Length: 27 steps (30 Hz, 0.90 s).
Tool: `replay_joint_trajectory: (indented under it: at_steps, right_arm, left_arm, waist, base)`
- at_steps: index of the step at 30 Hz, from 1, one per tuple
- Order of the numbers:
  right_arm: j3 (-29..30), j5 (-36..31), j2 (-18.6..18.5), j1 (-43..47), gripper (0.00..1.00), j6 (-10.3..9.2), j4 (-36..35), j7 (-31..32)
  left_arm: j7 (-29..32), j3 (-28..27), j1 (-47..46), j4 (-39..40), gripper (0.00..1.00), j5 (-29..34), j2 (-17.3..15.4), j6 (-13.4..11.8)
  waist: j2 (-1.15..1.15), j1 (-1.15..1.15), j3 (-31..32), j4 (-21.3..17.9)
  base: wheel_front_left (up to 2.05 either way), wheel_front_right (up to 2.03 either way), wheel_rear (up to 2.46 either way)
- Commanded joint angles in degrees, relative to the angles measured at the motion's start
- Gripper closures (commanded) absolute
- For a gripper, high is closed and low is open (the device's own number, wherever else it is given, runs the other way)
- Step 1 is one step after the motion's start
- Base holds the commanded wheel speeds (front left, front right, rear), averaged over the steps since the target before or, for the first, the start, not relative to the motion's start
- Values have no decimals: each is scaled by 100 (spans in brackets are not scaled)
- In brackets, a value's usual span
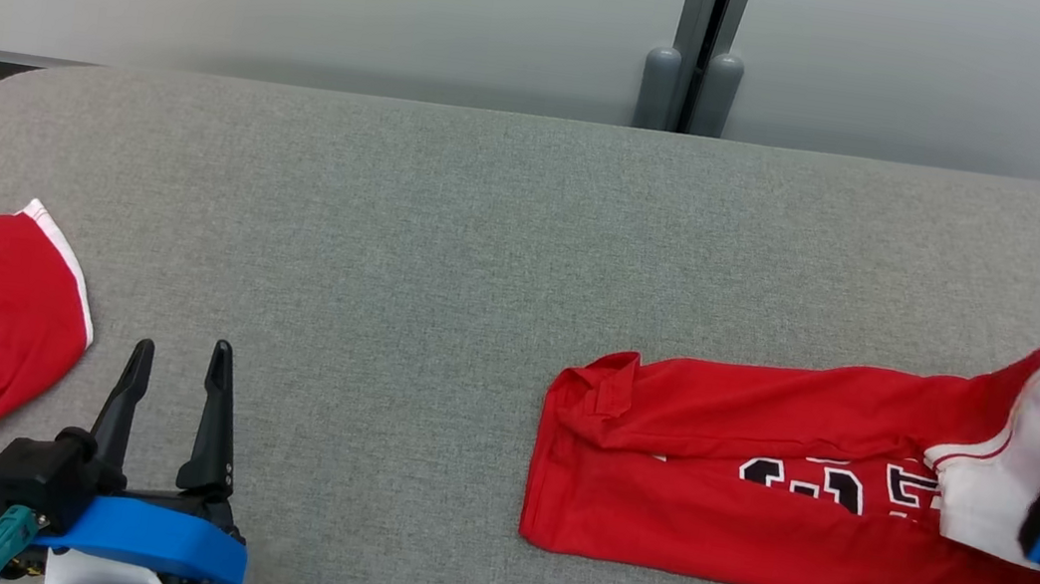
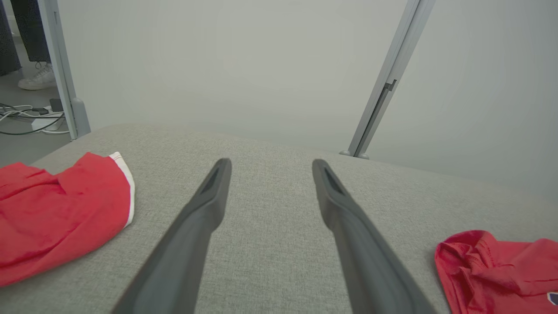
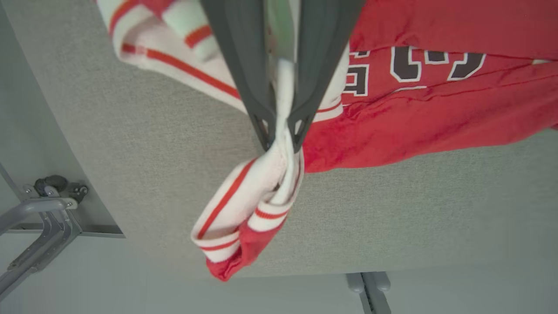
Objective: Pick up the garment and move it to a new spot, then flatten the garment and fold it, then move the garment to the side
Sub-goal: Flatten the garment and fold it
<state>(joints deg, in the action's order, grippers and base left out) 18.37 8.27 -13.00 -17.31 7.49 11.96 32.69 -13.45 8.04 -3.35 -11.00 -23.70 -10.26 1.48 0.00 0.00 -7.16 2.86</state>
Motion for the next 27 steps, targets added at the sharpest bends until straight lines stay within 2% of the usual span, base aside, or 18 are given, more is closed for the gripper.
replay_joint_trajectory:
  at_steps: [1, 5, 8, 9, 11, 15, 24, 25, 26, 27]
  right_arm:
    - [-234, 62, 123, 78, 100, 1, -154, 60]
    - [-1048, 100, 469, 119, 100, 1, -516, 195]
    - [-1732, 242, 679, 17, 100, 1, -520, 234]
    - [-2097, 328, 785, -77, 100, 1, -397, 215]
    - [-2352, 412, 881, -206, 100, 1, -169, 161]
    - [-2677, 572, 997, -523, 100, 1, 448, -56]
    - [-3444, 1162, 1009, -1038, 100, 1, 1716, -532]
    - [-3495, 1206, 1009, -1084, 89, 1, 1824, -585]
    - [-3543, 1283, 1009, -1112, 0, 1, 1905, -630]
    - [-3602, 1425, 1010, -1140, 0, 1, 1949, -688]
  left_arm:
    - [16, 5, 39, 20, 0, -17, -17, -25]
    - [16, 26, 58, 36, 0, -31, -35, -31]
    - [32, 46, 64, 49, 0, -36, -44, -35]
    - [43, 57, 65, 53, 0, -44, -53, -36]
    - [49, 76, 46, 54, 0, -49, -57, -31]
    - [61, 134, -14, 27, 0, -49, -46, 3]
    - [55, 250, -52, -74, 0, -77, -21, 43]
    - [44, 258, -58, -87, 0, -79, -21, 49]
    - [38, 262, -62, -97, 0, -83, -20, 53]
    - [27, 259, -69, -107, 0, -86, -22, 50]
  waist:
    - [0, 0, 17, 10]
    - [0, 0, 51, 36]
    - [0, 0, 55, 54]
    - [0, 0, 51, 65]
    - [0, 0, 36, 84]
    - [0, 0, 7, 166]
    - [0, 0, -2, 373]
    - [0, 0, -3, 384]
    - [0, 0, -6, 394]
    - [0, 0, -11, 399]
  base:
    - [0, 0, 0]
    - [0, 0, 0]
    - [0, 0, 0]
    - [0, 0, 0]
    - [0, 0, 0]
    - [0, 0, 0]
    - [0, 0, 0]
    - [0, 0, 0]
    - [0, 0, 0]
    - [0, 0, 0]
